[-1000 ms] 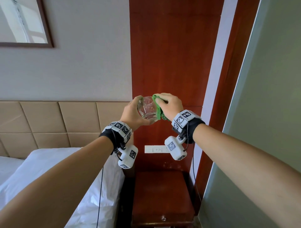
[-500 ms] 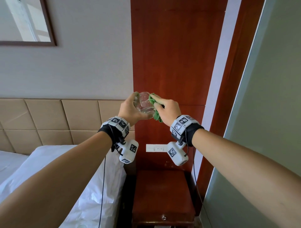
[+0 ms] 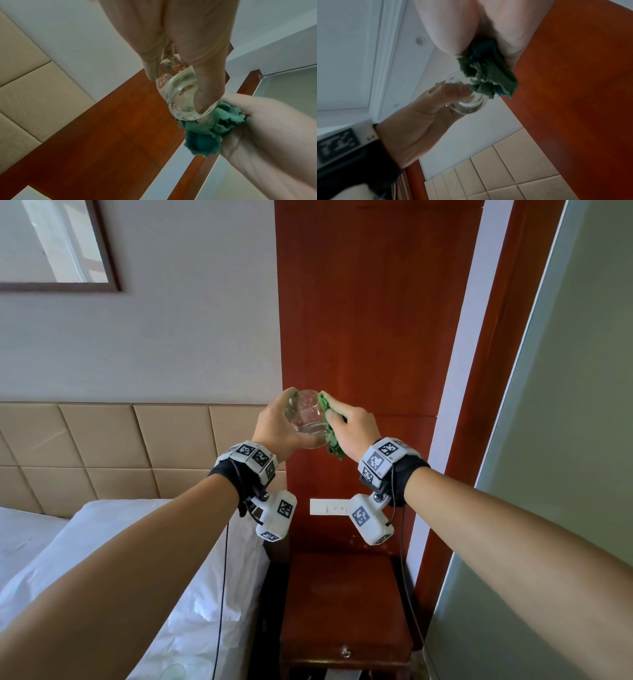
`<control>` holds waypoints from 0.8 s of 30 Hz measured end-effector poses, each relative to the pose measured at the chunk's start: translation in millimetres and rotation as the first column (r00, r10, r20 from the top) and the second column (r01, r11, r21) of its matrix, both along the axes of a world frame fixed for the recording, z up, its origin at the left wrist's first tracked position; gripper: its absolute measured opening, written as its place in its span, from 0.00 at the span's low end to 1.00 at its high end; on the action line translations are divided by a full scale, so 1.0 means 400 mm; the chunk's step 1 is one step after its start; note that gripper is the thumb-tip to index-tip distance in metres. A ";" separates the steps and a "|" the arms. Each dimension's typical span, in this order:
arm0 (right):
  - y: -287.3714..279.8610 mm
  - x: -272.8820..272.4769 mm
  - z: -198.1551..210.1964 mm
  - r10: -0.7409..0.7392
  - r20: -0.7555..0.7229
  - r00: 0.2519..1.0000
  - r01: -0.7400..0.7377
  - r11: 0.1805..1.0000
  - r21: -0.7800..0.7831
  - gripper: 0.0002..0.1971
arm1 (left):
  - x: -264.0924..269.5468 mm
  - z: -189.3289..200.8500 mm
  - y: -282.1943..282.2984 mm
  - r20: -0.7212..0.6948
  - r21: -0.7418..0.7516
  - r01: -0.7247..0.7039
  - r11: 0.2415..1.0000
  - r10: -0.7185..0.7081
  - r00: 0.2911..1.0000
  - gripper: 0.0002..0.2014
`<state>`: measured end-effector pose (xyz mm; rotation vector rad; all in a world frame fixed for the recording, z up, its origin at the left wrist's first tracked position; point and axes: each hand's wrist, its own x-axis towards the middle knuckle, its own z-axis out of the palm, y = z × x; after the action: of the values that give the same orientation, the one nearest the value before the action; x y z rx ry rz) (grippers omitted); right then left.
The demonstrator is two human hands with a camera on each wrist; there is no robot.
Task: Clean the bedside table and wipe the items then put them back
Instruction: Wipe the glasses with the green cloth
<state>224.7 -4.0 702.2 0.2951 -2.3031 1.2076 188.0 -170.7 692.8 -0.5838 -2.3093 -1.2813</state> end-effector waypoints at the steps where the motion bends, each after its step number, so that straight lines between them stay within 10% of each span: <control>1: 0.002 0.003 -0.006 0.009 -0.018 1.000 -0.008 1.000 0.016 0.20 | -0.003 0.001 0.001 0.010 0.009 -0.012 1.000 0.011 1.000 0.51; 24: 0.046 -0.045 -0.017 0.073 -0.060 0.996 -0.069 0.995 0.071 0.19 | -0.032 0.020 0.058 -0.092 -0.207 -0.069 0.976 0.051 0.994 0.44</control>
<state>206.7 14.4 695.5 0.4370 -2.3006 1.1377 175.3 -147.4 700.9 -0.6194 -2.3868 -0.9722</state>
